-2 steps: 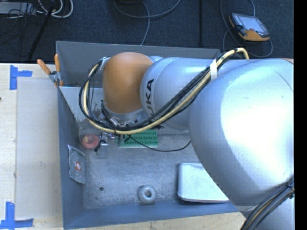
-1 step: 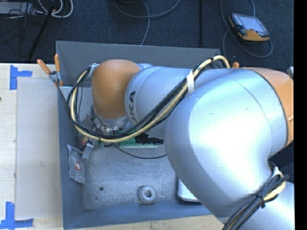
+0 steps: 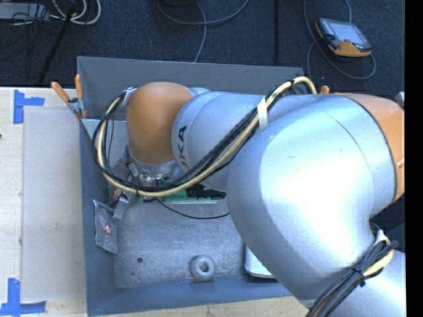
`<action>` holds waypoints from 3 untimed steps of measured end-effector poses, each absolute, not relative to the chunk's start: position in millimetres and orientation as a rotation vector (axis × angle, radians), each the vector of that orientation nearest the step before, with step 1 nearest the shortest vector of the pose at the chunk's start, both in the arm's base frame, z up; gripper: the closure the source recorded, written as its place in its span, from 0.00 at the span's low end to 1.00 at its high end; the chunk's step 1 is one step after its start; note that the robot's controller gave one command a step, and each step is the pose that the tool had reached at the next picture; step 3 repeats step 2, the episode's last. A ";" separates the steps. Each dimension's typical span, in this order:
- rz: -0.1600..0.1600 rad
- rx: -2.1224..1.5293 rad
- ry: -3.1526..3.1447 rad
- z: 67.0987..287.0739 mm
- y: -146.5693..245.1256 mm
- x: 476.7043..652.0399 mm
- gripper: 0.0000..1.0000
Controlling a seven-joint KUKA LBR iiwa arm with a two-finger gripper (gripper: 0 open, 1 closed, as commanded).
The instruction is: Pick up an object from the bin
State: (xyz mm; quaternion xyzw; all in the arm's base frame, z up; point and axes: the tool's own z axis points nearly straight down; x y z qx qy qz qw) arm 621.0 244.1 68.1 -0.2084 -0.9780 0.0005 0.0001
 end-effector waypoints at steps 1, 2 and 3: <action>0.001 -0.654 -3.072 68.7 244.3 621.1 1.00; 0.001 -0.654 -3.074 71.5 244.3 621.4 1.00; 0.001 -0.654 -3.074 71.5 244.3 621.4 1.00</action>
Offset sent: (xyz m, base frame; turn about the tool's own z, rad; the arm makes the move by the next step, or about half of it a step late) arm 0.0000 0.0000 0.0000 0.0000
